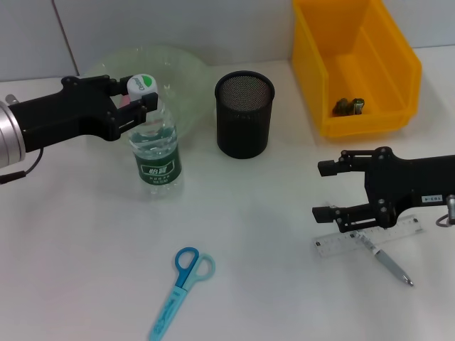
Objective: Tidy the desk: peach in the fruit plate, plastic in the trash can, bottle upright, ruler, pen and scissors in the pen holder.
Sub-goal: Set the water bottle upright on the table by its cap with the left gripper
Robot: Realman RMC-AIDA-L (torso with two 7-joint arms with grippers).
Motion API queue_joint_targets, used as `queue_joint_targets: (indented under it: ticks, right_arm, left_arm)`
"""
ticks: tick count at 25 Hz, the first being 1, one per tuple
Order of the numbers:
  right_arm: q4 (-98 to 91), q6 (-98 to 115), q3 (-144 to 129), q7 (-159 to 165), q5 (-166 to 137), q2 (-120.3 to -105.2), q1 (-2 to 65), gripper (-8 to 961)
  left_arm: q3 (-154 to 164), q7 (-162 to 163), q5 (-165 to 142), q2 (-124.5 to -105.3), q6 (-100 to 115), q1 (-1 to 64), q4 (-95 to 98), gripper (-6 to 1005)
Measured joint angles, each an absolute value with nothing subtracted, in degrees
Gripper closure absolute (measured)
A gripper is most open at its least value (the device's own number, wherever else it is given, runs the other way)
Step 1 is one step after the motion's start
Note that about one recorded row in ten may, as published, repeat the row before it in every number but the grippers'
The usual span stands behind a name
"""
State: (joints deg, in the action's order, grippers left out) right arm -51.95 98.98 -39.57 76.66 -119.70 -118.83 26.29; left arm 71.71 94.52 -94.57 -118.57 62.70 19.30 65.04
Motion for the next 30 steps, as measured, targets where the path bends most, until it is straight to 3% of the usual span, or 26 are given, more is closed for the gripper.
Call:
queue_joint_targets:
  ticks: [30]
  right_arm:
    - [-51.9, 99.6, -39.7, 76.4, -119.7, -118.83, 26.3, 139]
  left_arm:
    - [73.0, 86.8, -91.0, -118.74, 62.7, 18.3, 62.0, 524]
